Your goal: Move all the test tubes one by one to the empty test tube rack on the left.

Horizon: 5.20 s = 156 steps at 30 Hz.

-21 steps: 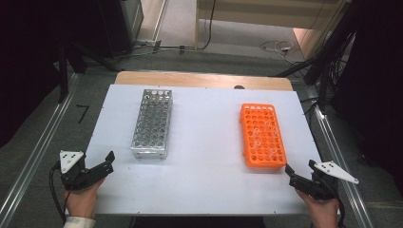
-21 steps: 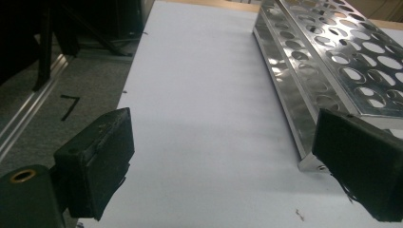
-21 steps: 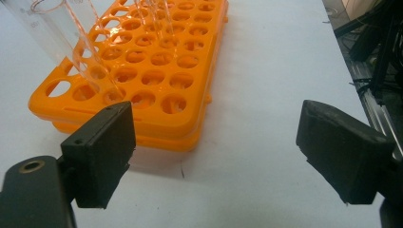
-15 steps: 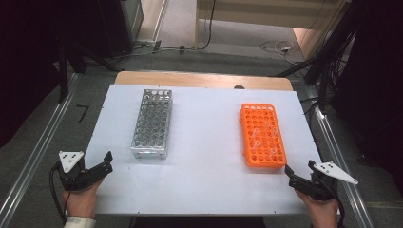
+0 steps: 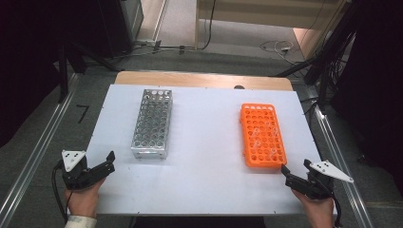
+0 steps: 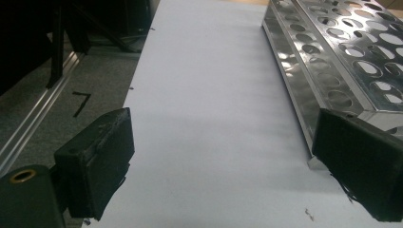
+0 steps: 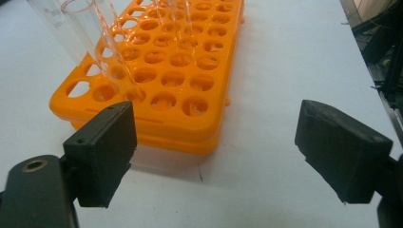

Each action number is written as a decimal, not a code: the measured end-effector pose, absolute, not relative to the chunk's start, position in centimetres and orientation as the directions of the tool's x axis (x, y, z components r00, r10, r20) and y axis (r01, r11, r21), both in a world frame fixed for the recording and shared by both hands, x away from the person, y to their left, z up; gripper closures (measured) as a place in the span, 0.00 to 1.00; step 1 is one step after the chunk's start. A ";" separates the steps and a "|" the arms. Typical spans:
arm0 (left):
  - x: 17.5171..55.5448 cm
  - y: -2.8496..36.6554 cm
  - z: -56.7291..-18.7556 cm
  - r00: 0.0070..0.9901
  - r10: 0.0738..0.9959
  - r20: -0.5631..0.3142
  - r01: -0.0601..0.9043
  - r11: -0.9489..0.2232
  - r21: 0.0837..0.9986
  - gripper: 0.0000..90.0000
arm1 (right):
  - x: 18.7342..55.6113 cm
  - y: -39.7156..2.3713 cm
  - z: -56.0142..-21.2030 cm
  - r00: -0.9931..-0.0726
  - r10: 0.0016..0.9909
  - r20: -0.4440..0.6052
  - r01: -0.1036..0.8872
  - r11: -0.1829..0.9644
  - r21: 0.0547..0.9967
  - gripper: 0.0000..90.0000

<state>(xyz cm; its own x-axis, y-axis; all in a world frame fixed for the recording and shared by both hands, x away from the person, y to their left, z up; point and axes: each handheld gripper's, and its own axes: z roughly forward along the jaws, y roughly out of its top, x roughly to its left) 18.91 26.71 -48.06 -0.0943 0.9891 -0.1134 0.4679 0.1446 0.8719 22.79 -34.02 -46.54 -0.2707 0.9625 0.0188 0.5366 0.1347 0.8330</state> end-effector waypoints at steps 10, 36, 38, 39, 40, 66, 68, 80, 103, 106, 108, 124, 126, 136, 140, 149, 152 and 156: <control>19.0 26.7 -48.1 -0.096 0.989 -0.114 0.470 0.146 0.870 0.07 | 23.4 -32.7 -46.8 -0.316 0.949 0.001 0.526 0.175 0.832 0.18; 19.1 26.6 -48.2 -0.098 0.988 -0.116 0.473 0.149 0.869 0.07 | 24.8 -29.6 -47.2 -0.417 0.909 -0.013 0.483 0.233 0.844 0.50; 19.1 26.7 -48.2 -0.098 0.988 -0.117 0.473 0.150 0.868 0.07 | 24.9 -29.4 -47.3 -0.419 0.908 -0.016 0.479 0.236 0.846 0.54; 19.1 26.7 -48.2 -0.097 0.988 -0.118 0.472 0.150 0.868 0.07 | 25.0 -29.3 -47.3 -0.422 0.906 -0.014 0.478 0.236 0.846 0.56; 19.1 26.7 -48.2 -0.097 0.988 -0.118 0.473 0.151 0.868 0.07 | 25.1 -29.1 -47.4 -0.421 0.907 -0.016 0.482 0.239 0.843 0.59; 19.1 26.7 -48.0 -0.092 0.988 -0.125 0.474 0.154 0.867 0.07 | 25.1 -29.1 -46.7 -0.419 0.908 -0.019 0.458 0.230 0.859 0.81; 19.1 26.6 -48.0 -0.089 0.988 -0.123 0.474 0.150 0.867 0.08 | 24.9 -29.1 -46.3 -0.419 0.908 -0.025 0.449 0.231 0.863 0.81; 18.8 25.9 -47.5 -0.057 0.991 -0.125 0.462 0.137 0.876 0.07 | 23.5 -28.7 -44.6 -0.441 0.898 -0.006 0.434 0.219 0.874 0.81; 18.2 22.5 -45.7 0.074 0.990 -0.120 0.438 0.076 0.896 0.08 | 22.3 -25.3 -44.2 -0.558 0.830 0.003 0.415 0.276 0.867 0.81; 18.1 21.9 -45.5 0.091 0.988 -0.122 0.434 0.071 0.898 0.08 | 22.3 -25.0 -44.2 -0.563 0.826 0.007 0.417 0.277 0.866 0.81; 18.1 21.8 -45.5 0.096 0.988 -0.120 0.434 0.067 0.898 0.08 | 22.3 -24.9 -44.1 -0.567 0.824 0.010 0.417 0.277 0.866 0.81; 18.1 20.2 -45.0 0.151 0.983 -0.107 0.427 0.033 0.904 0.09 | 22.7 -22.1 -44.5 -0.626 0.780 0.013 0.408 0.313 0.858 0.81; 18.1 20.0 -44.9 0.159 0.982 -0.107 0.425 0.030 0.904 0.10 | 22.8 -21.9 -44.5 -0.632 0.775 0.010 0.402 0.318 0.859 0.81; 18.3 19.0 -44.7 0.196 0.974 -0.117 0.429 0.022 0.903 0.10 | 23.3 -19.7 -44.5 -0.662 0.749 0.022 0.400 0.328 0.856 0.81; 18.4 18.6 -44.7 0.212 0.970 -0.115 0.431 0.013 0.902 0.10 | 23.4 -19.2 -44.5 -0.669 0.743 0.023 0.399 0.333 0.854 0.81; 18.8 17.6 -44.6 0.250 0.961 -0.118 0.435 -0.003 0.901 0.10 | 23.9 -17.3 -44.7 -0.693 0.721 0.025 0.393 0.348 0.851 0.81; 18.9 17.1 -44.6 0.265 0.957 -0.116 0.436 -0.012 0.900 0.10 | 24.0 -16.9 -44.8 -0.698 0.716 0.027 0.395 0.353 0.848 0.81; 19.2 16.3 -44.5 0.291 0.950 -0.111 0.436 -0.029 0.899 0.10 | 24.1 -16.1 -45.1 -0.709 0.705 0.026 0.394 0.365 0.844 0.81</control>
